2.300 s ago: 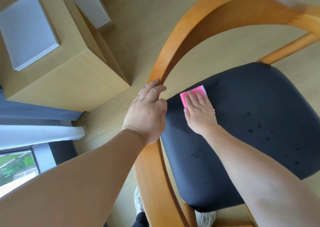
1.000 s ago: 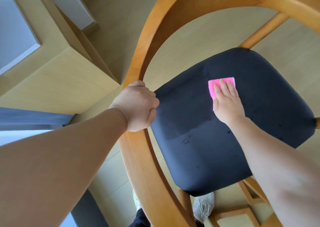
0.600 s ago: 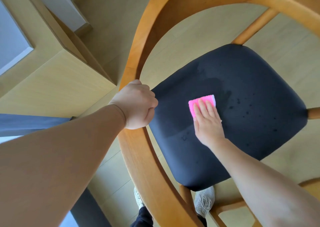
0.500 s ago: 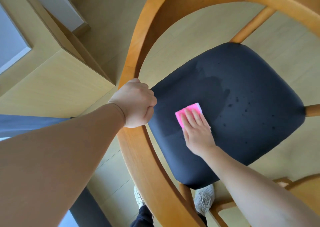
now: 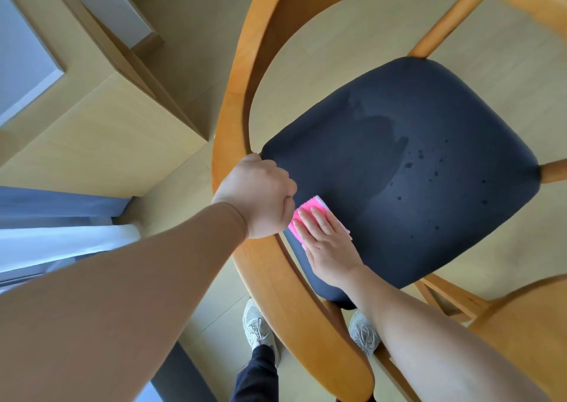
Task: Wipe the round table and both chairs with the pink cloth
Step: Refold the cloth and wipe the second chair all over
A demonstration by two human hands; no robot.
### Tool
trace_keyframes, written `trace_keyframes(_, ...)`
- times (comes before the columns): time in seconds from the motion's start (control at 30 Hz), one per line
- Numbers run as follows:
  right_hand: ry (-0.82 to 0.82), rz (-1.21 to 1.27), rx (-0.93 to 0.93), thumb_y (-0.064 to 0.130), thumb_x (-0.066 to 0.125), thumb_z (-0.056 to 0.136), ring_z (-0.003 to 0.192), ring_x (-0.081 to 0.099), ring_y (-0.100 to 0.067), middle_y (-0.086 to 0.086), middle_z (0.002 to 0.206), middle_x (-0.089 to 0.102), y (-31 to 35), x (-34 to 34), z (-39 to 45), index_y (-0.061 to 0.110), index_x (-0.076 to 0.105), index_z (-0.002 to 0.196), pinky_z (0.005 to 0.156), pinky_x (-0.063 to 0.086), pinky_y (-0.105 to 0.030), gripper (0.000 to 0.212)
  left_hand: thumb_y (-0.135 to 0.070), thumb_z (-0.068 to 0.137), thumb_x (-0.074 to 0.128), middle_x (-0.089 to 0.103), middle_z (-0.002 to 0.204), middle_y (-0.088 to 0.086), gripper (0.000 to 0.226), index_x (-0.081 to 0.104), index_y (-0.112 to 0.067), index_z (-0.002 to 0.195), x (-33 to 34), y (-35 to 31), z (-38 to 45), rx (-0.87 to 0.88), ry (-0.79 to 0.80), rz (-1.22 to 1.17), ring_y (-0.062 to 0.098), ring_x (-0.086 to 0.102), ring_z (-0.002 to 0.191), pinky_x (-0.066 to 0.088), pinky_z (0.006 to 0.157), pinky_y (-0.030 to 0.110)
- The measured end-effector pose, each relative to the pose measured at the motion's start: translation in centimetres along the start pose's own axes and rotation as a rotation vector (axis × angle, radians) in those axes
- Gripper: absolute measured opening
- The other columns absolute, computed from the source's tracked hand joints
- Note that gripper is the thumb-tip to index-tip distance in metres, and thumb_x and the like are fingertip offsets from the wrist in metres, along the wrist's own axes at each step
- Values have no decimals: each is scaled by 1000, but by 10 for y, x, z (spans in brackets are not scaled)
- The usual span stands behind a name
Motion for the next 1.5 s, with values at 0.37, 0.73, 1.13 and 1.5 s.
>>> trace_keyframes(0.37, -3, -18, -299, 24, 36, 96, 147, 14, -32, -10, 156, 28, 7, 7, -26, 10, 30, 149, 118, 18, -47, 55, -27, 80, 6, 51, 66, -3, 40, 44, -22, 67, 14, -6, 4, 134, 149, 92, 17, 49, 66, 45, 72, 33)
trace_keyframes(0.73, -32, -53, 210, 31, 22, 98, 147, 15, -29, -7, 158, 23, -165, -17, -32, 11, 27, 150, 120, 9, -40, 56, -28, 76, 8, 43, 62, -3, 35, 38, -20, 61, 13, -5, 4, 161, 110, 108, 22, 46, 62, 26, 60, 30)
trace_keyframes(1.13, -152, 134, 668, 27, 25, 98, 145, 16, -35, -10, 158, 23, -183, -18, -43, 11, 26, 151, 120, 10, -45, 56, -27, 78, 14, 44, 60, -3, 33, 40, -20, 60, 15, -2, 4, 143, 98, 109, 21, 46, 60, 42, 62, 32)
trace_keyframes(1.5, -122, 11, -125, 21, 45, 93, 141, 30, -34, -7, 149, 42, -3, 16, -81, 13, 44, 143, 119, 16, -49, 50, -26, 79, 10, 53, 62, 0, 36, 39, -21, 57, 16, -1, 6, 121, 113, 123, 20, 48, 61, 45, 65, 33)
Point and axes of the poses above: each hand's wrist, its own z-axis towards the middle knuckle, its own x-axis out of the palm, y = z × x, the point moved 8 cm from there along z, towards the middle knuckle
